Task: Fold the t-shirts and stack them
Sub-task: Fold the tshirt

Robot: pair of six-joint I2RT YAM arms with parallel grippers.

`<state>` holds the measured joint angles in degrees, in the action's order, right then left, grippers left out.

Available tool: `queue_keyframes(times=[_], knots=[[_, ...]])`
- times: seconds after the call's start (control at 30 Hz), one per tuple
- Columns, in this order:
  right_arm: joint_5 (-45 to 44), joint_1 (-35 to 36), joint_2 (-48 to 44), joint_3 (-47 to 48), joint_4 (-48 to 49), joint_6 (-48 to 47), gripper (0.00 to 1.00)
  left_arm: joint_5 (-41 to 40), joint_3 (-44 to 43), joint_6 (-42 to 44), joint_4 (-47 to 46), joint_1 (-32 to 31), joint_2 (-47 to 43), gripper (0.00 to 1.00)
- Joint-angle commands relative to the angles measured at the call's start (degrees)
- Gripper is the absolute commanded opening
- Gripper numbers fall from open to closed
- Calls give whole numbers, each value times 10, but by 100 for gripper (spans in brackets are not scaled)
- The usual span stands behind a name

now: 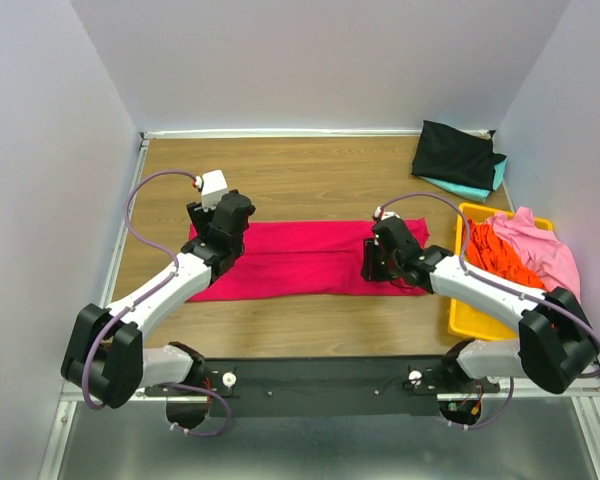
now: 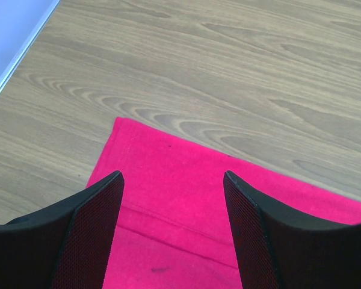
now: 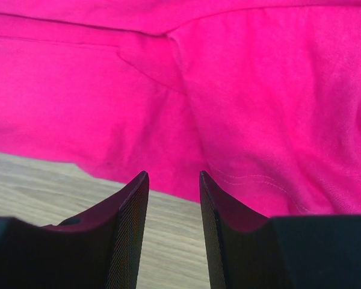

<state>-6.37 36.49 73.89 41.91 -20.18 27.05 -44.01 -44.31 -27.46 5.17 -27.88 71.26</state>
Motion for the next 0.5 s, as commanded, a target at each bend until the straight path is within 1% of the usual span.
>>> queue_keyframes(times=[0.0,0.2,0.27,0.47], knots=[[-28,5,23,-6,34,9,47,5,9,4,-29,-2,-5,75],[-64,4,80,8,39,2,48,4,12,8,-34,-2,-1,76],[-82,4,96,11,38,2,50,2,13,8,-34,-2,0,76],[-129,-3,91,6,34,13,50,1,15,8,-33,-2,-2,76]])
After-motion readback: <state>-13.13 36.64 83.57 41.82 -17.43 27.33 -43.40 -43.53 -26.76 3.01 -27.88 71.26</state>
